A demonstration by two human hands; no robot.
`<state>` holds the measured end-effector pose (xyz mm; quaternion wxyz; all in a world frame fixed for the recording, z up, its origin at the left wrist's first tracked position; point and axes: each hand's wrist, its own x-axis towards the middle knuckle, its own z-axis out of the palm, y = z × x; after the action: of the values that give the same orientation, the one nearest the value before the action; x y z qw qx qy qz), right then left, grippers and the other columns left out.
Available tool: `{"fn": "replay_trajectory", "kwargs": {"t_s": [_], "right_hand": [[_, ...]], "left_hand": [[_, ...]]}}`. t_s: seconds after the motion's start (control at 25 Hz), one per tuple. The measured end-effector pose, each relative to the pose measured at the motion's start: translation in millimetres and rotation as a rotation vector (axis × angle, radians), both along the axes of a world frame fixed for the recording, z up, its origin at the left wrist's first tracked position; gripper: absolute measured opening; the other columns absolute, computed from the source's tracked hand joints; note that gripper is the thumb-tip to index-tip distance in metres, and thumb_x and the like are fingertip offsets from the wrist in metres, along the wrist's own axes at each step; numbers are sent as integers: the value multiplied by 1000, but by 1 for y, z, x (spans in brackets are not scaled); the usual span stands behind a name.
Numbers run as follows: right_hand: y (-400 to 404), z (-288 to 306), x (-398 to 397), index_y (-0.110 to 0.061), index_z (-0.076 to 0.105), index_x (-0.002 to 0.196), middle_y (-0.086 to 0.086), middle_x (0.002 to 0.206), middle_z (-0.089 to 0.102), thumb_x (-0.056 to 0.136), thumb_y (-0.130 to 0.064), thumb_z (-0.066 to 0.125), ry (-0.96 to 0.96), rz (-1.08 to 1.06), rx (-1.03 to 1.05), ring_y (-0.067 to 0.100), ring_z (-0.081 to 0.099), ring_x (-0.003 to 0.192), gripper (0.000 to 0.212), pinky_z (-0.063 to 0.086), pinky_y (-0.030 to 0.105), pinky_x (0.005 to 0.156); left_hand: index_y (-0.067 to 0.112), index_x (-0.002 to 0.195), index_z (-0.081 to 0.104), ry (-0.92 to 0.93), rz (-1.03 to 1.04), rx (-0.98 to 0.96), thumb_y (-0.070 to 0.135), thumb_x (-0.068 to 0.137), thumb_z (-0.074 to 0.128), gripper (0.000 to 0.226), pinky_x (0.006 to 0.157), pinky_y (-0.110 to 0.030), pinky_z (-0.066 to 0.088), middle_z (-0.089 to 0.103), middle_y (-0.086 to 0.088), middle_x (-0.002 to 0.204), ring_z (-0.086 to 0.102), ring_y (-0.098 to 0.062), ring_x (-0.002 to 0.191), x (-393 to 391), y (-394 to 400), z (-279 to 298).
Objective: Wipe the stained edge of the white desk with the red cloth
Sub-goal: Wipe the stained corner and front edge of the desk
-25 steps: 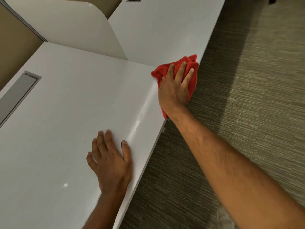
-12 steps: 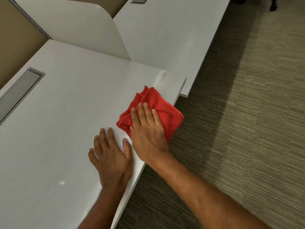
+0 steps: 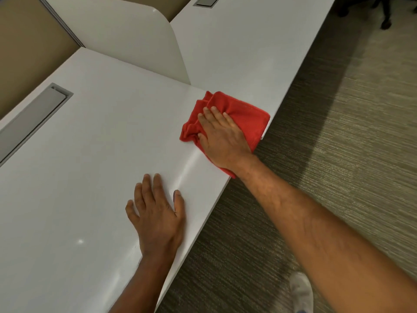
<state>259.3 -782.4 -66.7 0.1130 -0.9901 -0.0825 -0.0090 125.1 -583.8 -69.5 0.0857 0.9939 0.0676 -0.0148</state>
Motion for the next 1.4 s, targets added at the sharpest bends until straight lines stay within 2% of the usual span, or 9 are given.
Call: {"fn": "replay_trajectory", "kwargs": {"t_s": [0.24,0.48,0.56,0.72,0.84,0.96,1.16,1.28,1.4], "right_hand": [[-16,-2,31,-10,21,166,10,175,18,112,-42,23,-15,56,-16,26,11,164,62,9,45,134],[-34,0,59,-10,24,165,11,175,21,112,-44,26,-5,261,27,27,12,164,63,8,45,134],[-45,1,58,-17,29,164,11,175,21,111,-48,27,-18,304,13,31,11,164,62,7,51,134],[-65,1,37,-33,30,164,14,174,23,107,-60,22,-11,210,-94,44,14,161,63,10,69,127],[-67,-3,2,-30,23,165,17,173,23,105,-66,20,-4,207,-79,45,14,161,71,10,70,126],[-50,-5,-16,-29,21,166,17,174,19,102,-73,19,11,341,-33,43,11,162,78,9,69,127],[-20,-6,35,-35,29,164,10,174,23,101,-74,22,-30,516,-8,37,14,163,74,8,66,128],[-21,-4,76,-38,31,162,7,174,24,104,-68,25,-20,450,-17,36,15,162,66,6,67,128],[-28,-5,81,-37,27,164,14,175,18,106,-63,27,-2,210,-28,45,8,162,64,1,75,124]], "left_hand": [[22,163,16,6,26,-11,57,101,18,71,129,-53,9,14,-4,173,9,-25,160,0,-1,0],[23,164,21,18,76,-12,58,101,23,72,129,-51,10,18,-2,173,12,-24,160,2,-5,5],[24,163,23,25,90,-17,59,100,24,72,129,-49,9,19,-1,172,13,-23,159,1,-7,7],[25,163,25,29,112,-18,57,100,28,71,128,-51,14,21,0,172,17,-23,159,2,-9,9],[25,162,28,17,122,-12,56,100,30,69,127,-53,18,24,0,171,19,-24,158,3,-10,8],[26,162,28,13,123,3,55,100,32,69,126,-52,19,24,1,171,19,-23,158,2,-9,6],[25,162,30,-9,115,11,54,100,33,68,125,-52,22,26,2,170,22,-22,157,3,-8,4],[25,161,31,-11,117,15,54,100,33,68,125,-50,22,27,2,170,24,-23,156,3,-8,4],[25,162,30,-4,114,9,55,101,32,68,125,-51,22,26,2,170,24,-24,157,3,-7,4]]}}
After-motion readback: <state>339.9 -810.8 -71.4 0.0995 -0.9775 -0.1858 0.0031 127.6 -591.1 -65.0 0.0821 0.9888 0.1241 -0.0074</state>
